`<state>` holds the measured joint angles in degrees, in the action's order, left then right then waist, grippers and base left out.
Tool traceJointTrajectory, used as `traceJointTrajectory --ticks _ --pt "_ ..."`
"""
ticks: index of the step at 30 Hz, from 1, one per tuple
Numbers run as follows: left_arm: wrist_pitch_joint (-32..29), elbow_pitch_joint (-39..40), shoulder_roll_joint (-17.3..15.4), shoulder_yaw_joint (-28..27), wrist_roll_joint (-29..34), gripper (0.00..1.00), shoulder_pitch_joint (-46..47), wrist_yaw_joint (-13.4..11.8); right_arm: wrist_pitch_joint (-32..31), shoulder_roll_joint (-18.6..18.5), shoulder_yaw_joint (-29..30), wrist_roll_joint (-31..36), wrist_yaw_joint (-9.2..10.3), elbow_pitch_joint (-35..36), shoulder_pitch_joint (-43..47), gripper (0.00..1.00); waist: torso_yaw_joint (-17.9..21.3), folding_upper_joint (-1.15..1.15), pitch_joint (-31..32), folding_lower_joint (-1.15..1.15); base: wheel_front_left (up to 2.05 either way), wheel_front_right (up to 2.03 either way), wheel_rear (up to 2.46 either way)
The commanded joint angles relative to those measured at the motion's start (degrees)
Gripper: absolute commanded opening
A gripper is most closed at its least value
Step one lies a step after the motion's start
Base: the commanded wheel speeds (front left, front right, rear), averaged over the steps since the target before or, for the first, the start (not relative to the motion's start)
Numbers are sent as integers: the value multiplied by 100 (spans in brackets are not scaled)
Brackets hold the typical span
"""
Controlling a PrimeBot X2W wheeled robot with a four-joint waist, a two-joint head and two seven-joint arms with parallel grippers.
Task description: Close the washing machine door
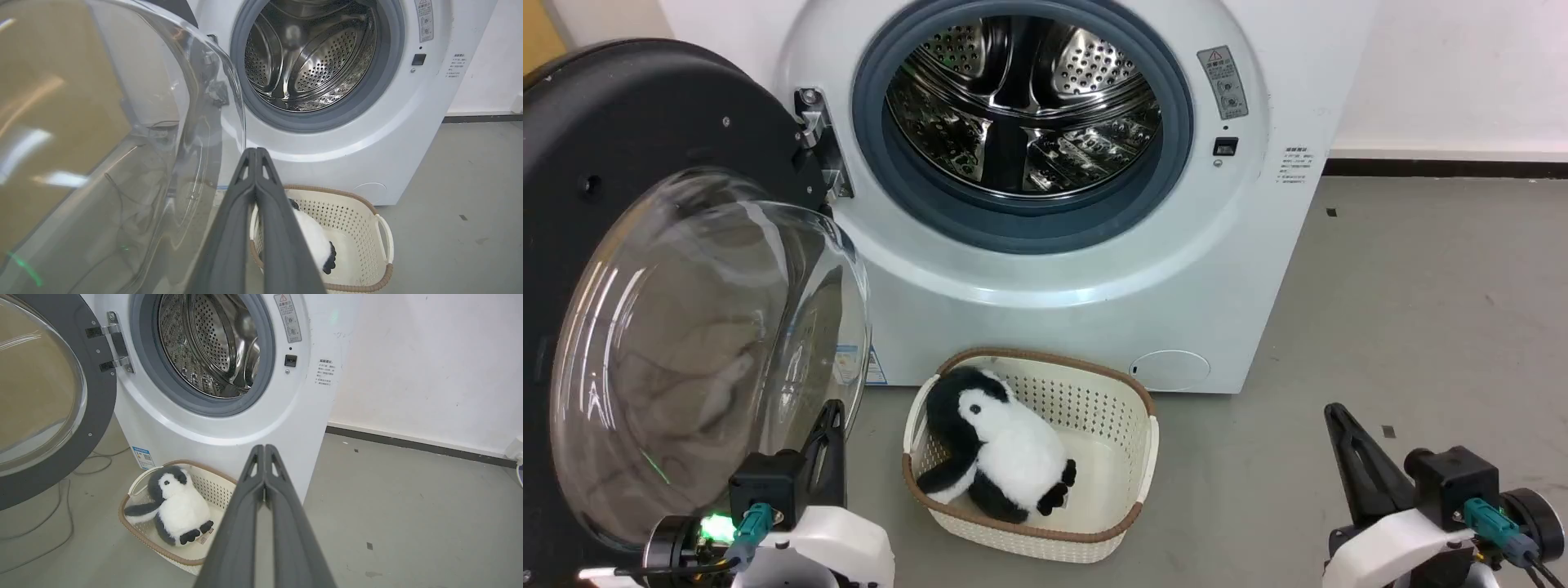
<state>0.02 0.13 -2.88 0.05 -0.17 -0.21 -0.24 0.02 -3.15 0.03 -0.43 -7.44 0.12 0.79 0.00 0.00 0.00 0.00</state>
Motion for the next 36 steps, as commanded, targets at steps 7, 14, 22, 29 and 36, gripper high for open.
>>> traceJointTrajectory --ticks 7,14,22,29,36 --pt "-2 -13 1 -5 17 0 21 24 -2 27 -3 43 -5 -12 -79 0 0 0 0 0 0 0 0" --pt "-2 -13 1 -5 17 0 21 24 -2 27 -3 43 -5 -12 -79 0 0 0 0 0 0 0 0" --pt "-2 -13 1 -5 17 0 21 24 -2 27 -3 43 -5 -12 -79 0 0 0 0 0 0 0 0" --pt "-2 -13 1 -5 17 0 21 24 -2 27 -3 43 -5 -12 -79 0 0 0 0 0 0 0 0" --pt "3 1 0 -2 -1 0 0 -5 3 0 -1 -5 0 -1 3 0 0 0 0 0 0 0 0"
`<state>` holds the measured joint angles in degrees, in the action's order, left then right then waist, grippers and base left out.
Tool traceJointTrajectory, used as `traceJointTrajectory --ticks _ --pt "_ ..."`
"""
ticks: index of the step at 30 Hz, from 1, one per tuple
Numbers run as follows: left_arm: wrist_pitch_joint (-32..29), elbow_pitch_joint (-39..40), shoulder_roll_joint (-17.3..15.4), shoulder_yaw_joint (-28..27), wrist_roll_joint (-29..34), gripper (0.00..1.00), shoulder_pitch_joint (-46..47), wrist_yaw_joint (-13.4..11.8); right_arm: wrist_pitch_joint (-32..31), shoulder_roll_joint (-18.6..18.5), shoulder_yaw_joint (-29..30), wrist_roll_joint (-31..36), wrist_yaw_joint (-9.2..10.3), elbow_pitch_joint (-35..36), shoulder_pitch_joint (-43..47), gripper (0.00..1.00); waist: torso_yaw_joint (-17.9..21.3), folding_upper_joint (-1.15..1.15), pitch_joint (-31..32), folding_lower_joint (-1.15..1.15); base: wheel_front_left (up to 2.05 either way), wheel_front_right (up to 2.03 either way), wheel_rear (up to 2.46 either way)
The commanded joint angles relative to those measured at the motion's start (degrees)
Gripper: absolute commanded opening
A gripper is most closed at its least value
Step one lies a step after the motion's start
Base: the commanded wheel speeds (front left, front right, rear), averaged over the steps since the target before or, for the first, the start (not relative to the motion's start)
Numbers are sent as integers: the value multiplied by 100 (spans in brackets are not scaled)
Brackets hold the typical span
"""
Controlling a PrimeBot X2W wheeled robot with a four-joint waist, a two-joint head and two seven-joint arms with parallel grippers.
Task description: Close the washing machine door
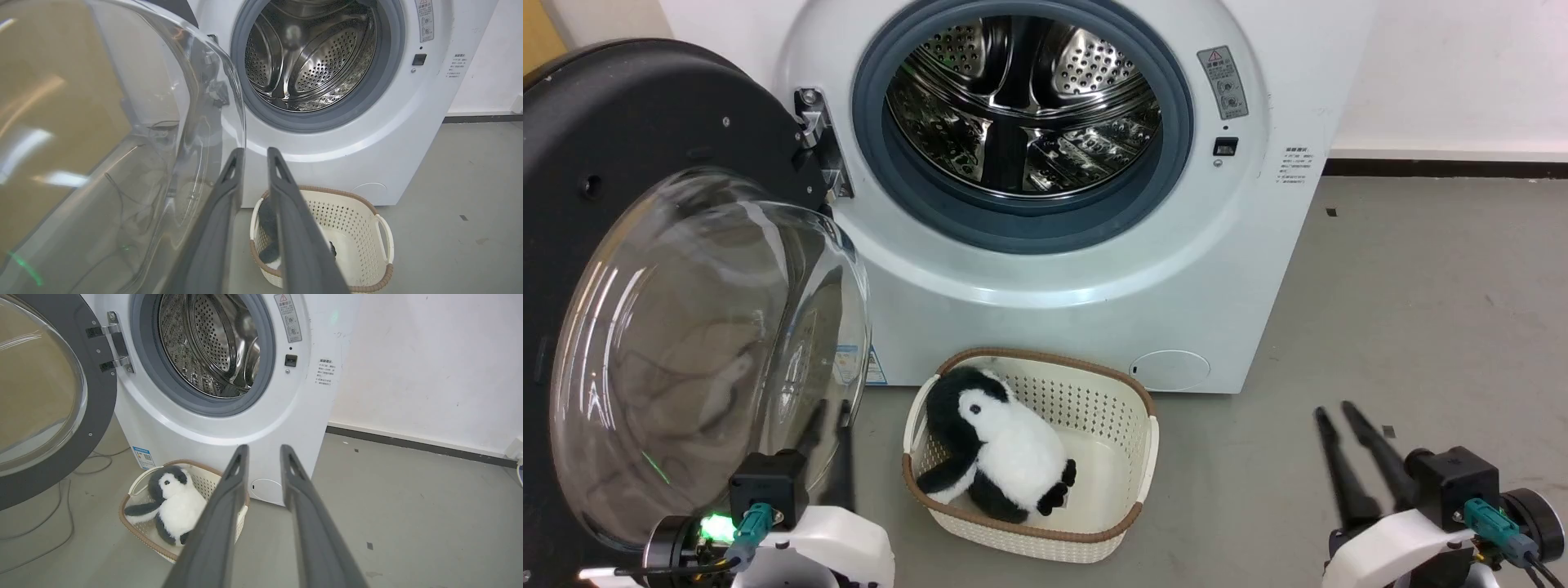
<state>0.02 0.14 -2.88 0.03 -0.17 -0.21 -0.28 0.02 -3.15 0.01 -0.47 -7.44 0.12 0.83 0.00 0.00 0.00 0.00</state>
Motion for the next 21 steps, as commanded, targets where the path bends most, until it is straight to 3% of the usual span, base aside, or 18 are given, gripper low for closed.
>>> traceJointTrajectory --ticks 1,12,13,14,15,21 --pt "3 0 0 4 -1 100 0 -3 3 0 4 -2 0 -1 0 100 0 0 -1 0 0 0 0" --pt "135 30 -6 62 3 100 20 -161 135 2 97 -112 0 -16 0 100 -15 0 -12 0 0 0 0" --pt "147 39 -9 69 8 47 25 -176 147 3 106 -121 0 -16 0 100 -19 0 -13 0 0 0 0" --pt "159 49 -14 77 13 13 30 -192 159 3 113 -131 0 -17 1 100 -23 0 -14 0 0 0 0" --pt "171 61 -17 84 13 0 35 -206 171 3 122 -141 -1 -16 1 100 -28 0 -15 0 0 0 0" --pt "242 187 -38 86 -31 0 112 -265 242 4 151 -204 -1 -16 4 100 -81 0 -25 0 0 0 0"
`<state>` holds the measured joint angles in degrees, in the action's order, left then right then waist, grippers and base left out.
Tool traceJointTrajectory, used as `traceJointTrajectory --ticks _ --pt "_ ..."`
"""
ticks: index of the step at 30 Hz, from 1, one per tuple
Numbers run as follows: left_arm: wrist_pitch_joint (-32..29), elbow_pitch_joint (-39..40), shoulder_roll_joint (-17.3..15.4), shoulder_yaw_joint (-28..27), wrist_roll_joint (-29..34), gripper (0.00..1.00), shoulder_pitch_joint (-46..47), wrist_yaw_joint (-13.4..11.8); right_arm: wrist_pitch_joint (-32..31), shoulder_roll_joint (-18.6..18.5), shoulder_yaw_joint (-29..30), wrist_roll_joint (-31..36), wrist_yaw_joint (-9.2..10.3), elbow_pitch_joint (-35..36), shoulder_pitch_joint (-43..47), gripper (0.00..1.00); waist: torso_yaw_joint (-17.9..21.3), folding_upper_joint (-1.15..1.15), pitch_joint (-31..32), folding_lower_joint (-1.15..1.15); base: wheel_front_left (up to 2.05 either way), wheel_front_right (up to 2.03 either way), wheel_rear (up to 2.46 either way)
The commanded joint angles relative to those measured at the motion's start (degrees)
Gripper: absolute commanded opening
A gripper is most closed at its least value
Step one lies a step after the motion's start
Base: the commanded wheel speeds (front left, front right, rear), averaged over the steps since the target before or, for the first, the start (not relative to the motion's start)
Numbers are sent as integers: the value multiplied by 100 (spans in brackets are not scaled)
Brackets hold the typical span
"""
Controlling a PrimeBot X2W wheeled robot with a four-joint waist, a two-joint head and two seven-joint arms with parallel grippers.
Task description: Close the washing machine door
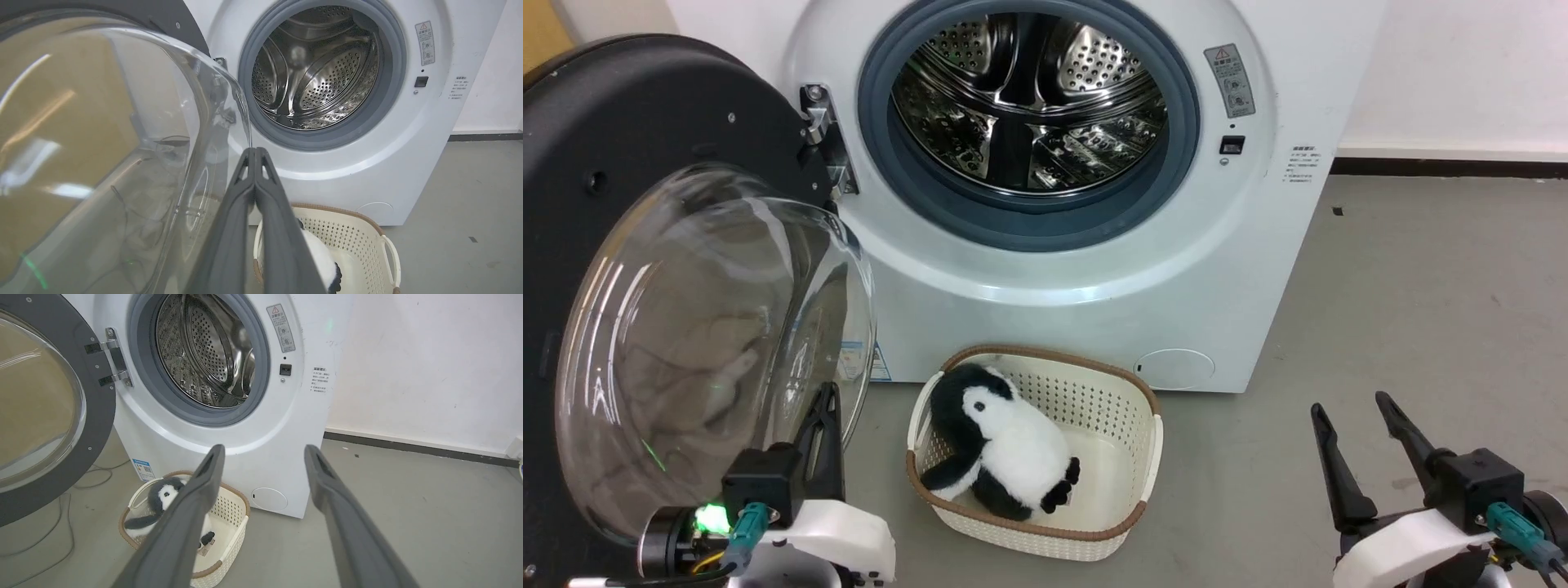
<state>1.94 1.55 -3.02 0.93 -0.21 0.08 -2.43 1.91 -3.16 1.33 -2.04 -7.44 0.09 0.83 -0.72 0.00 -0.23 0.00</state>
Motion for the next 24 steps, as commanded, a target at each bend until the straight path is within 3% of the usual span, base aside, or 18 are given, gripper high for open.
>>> traceJointTrajectory --ticks 1,10,24 --pt "62 76 -30 -14 -37 0 102 -54 65 6 24 -59 -1 -10 2 100 -22 0 -4 0 0 0 0" --pt "170 441 -22 -230 -249 0 340 -12 173 8 86 -137 -1 6 4 100 -188 0 -34 0 0 0 0" --pt "337 717 -6 -1052 -816 0 1164 421 341 11 206 -262 -2 58 -8 100 -685 0 -116 0 0 0 0"
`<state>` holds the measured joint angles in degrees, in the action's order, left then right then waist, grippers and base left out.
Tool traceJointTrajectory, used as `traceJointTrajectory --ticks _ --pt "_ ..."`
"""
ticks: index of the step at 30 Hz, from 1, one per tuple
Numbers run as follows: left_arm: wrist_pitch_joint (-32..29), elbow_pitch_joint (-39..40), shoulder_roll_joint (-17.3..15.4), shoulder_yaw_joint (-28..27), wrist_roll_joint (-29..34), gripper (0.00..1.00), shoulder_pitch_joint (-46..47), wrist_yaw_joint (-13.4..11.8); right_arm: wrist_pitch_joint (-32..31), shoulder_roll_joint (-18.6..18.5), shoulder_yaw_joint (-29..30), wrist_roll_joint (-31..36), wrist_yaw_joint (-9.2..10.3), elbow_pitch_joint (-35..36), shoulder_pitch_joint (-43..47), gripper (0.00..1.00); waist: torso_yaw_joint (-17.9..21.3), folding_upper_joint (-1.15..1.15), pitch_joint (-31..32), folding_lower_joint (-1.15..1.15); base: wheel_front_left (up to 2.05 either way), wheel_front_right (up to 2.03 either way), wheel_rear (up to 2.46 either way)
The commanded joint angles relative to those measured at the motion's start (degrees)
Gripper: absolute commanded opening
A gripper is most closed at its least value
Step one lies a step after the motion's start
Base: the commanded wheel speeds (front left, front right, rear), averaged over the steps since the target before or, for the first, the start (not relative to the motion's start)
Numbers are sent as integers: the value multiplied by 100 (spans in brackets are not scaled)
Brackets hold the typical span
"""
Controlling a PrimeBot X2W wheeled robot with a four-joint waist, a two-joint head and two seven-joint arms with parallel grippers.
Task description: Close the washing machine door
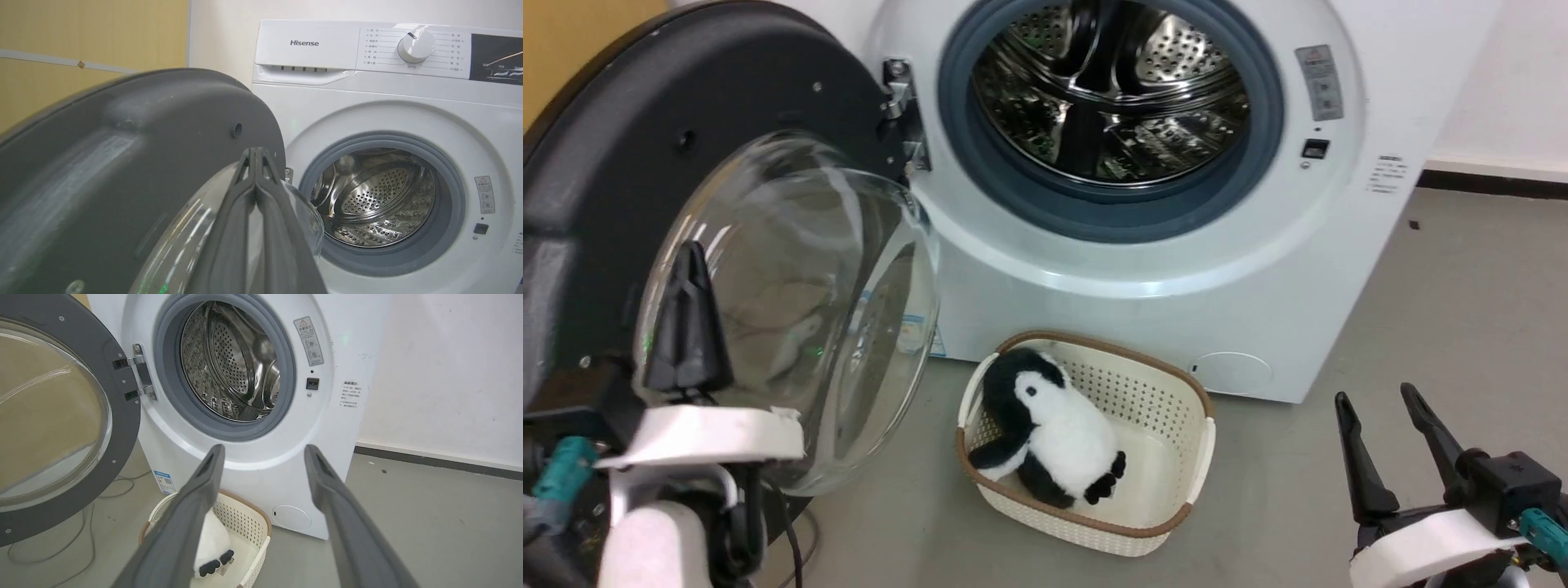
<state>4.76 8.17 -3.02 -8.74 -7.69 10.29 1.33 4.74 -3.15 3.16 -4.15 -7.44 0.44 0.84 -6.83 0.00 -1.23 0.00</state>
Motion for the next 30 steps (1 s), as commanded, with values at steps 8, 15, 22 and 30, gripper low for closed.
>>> traceJointTrajectory --ticks 8,15,22,30 --pt "151 68 -135 -469 -483 0 637 154 153 11 64 -107 -2 20 3 100 -428 0 -57 0 0 0 0" --pt "176 -123 -446 -840 -1033 0 1081 202 237 13 63 -131 -2 23 17 100 -684 0 -108 0 0 0 0" --pt "-207 -647 -697 -1366 -1835 0 1520 64 320 14 107 -183 -2 30 26 100 -881 0 -169 0 0 0 0" --pt "-1073 -1362 -840 -1968 -2992 0 1794 -192 416 16 180 -225 -3 37 17 100 -1055 0 -226 0 0 0 0"
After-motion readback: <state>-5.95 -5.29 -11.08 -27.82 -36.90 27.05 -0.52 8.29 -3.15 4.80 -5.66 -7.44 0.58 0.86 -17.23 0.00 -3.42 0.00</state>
